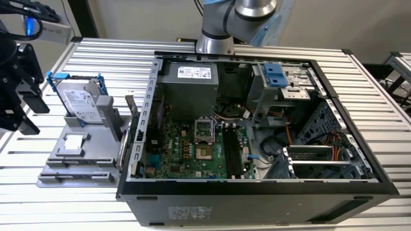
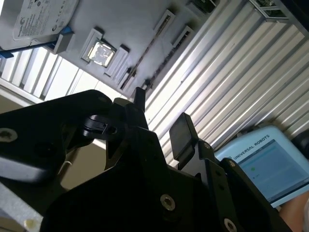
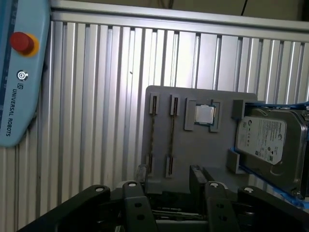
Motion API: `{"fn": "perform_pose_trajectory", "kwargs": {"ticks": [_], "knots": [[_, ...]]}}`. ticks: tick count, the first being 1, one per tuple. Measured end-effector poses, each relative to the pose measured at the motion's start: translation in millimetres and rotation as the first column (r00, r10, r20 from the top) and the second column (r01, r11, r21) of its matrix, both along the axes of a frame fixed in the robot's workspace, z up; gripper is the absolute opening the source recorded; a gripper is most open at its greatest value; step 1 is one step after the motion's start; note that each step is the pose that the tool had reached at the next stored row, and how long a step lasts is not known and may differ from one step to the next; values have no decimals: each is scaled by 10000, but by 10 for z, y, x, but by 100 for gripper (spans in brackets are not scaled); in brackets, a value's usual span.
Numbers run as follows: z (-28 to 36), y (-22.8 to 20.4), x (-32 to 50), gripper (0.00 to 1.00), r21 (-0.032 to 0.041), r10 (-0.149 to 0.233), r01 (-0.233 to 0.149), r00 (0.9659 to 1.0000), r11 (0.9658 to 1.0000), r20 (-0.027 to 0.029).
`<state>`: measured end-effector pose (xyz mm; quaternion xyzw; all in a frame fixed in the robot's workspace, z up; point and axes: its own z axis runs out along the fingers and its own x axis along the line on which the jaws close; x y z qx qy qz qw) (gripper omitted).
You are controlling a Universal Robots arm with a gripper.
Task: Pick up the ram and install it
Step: 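Pick up the ram and move it above insertion slot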
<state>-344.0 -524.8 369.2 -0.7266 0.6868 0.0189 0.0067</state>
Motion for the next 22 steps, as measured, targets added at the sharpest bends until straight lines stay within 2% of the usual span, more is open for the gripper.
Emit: {"fn": "perform_pose_trajectory", "kwargs": {"ticks": [22], "knots": [[-188,0,0,100,2,-18,18,10000,10000,3]]}}
